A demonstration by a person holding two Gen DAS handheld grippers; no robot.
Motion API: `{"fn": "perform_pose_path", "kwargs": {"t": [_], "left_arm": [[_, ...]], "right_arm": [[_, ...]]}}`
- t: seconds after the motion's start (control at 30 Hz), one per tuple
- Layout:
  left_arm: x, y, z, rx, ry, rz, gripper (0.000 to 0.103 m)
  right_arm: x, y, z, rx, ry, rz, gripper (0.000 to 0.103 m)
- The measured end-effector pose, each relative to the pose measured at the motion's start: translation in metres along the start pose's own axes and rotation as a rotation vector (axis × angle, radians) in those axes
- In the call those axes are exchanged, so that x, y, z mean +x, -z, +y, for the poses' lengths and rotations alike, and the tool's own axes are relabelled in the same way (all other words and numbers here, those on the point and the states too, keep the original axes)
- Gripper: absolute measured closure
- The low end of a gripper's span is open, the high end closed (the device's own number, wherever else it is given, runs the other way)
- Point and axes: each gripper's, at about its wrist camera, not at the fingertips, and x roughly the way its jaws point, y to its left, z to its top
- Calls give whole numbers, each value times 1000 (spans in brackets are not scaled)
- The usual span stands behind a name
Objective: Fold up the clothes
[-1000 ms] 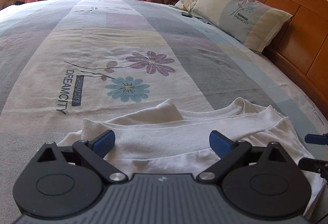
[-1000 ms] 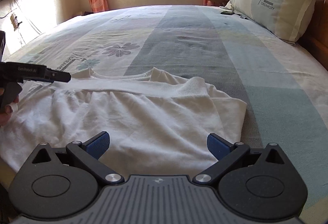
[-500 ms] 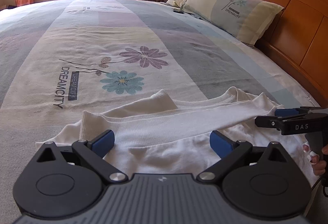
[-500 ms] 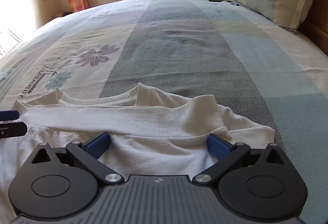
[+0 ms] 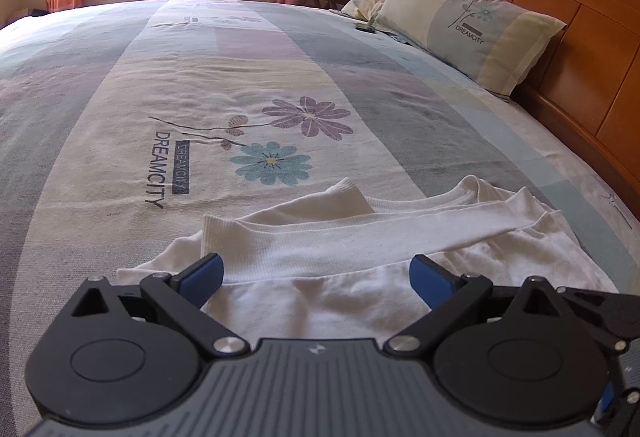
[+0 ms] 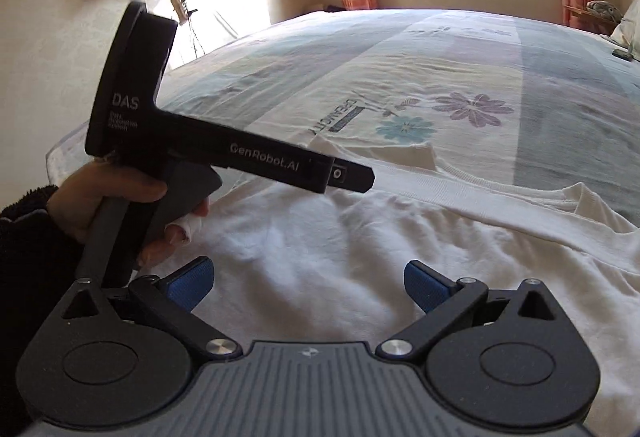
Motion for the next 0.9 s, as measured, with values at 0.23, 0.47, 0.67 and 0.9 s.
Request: {"fn": "perform_pose_path", "kwargs": {"t": [0.23, 0.47, 0.67, 0.9], "left_arm": [[-4, -4, 3, -17, 4, -17, 4], [-3, -1, -10, 23, -1, -4, 3], [-2, 2, -22, 66, 21, 5, 3], [-10, 2, -32, 92, 32, 6, 3]], "right_arm": [[-4, 6, 4, -6, 91, -18, 0], [-19, 23, -43, 179, 274, -19, 0], [-34, 25, -48, 191, 433, -65, 0], [-30, 37, -72, 270, 489, -22, 0]]}}
